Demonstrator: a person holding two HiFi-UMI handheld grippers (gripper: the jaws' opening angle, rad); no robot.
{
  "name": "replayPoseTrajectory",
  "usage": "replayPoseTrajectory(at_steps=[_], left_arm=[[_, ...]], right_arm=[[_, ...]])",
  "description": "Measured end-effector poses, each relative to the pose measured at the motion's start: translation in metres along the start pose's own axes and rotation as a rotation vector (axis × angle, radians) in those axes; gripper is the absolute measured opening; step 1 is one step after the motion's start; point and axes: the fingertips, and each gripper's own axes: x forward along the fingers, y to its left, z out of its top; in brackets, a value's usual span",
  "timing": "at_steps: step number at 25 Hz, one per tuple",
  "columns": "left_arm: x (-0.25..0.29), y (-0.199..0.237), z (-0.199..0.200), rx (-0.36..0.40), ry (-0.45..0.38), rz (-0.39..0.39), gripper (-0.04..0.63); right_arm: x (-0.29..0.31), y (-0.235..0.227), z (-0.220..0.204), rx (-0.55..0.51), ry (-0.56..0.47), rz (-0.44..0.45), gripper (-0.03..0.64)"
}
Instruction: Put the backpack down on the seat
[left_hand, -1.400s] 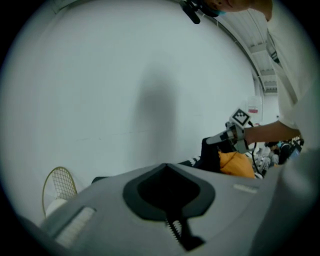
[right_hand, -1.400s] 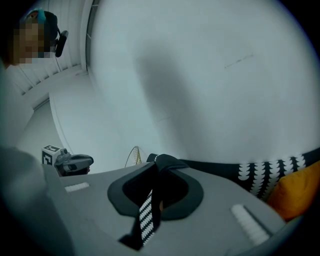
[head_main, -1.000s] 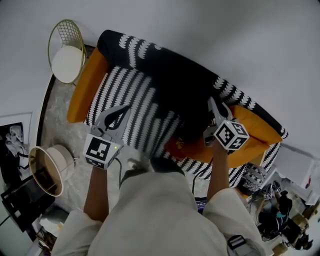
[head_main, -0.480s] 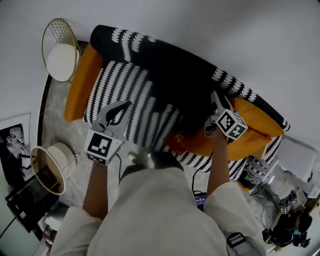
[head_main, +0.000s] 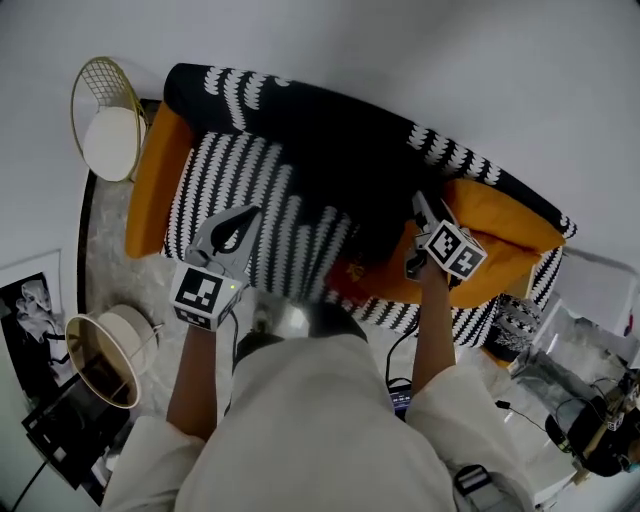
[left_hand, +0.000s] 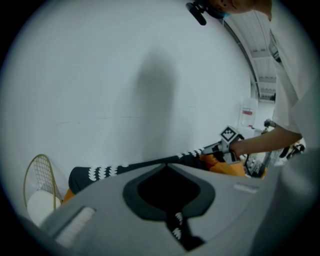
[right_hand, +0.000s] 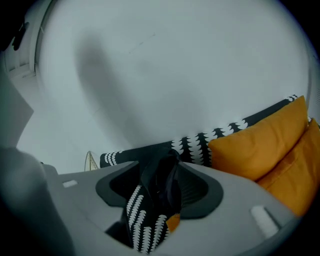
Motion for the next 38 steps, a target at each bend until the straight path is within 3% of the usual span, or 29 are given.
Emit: replayPoseTrajectory(at_steps=[3, 8, 19, 31, 38], left_arm=[[-0.004, -0.008, 0.005, 0.018, -0.014, -0.024, 0.003], [-0.017, -0.019, 0.007, 0.035, -0.031, -0.057, 0.003], [-0.102, -0.030, -0.008, 0.025, -0.093, -0.075, 0.003], [-0.208, -0.058, -0.023, 0.066, -0.175, -0.129, 0.003], [-0.246, -0.084, -0.032, 0.098, -0.209, -0.175, 0.003]], right_arm=[[-0.023, -0.003, -0.004, 0.014, -0.023, -0.014, 0.193], [-0.059, 0.008, -0.001, 0.064, -0.077, 0.000, 0.186], [-0.149, 0.087, -0.012, 0.096, -0.227, 0.072, 0.175], [-0.253, 0.222, -0.092, -0.238, -0.229, 0.155, 0.150], [-0.305, 0.275, -0.140, -0.409, -0.198, 0.173, 0.123]])
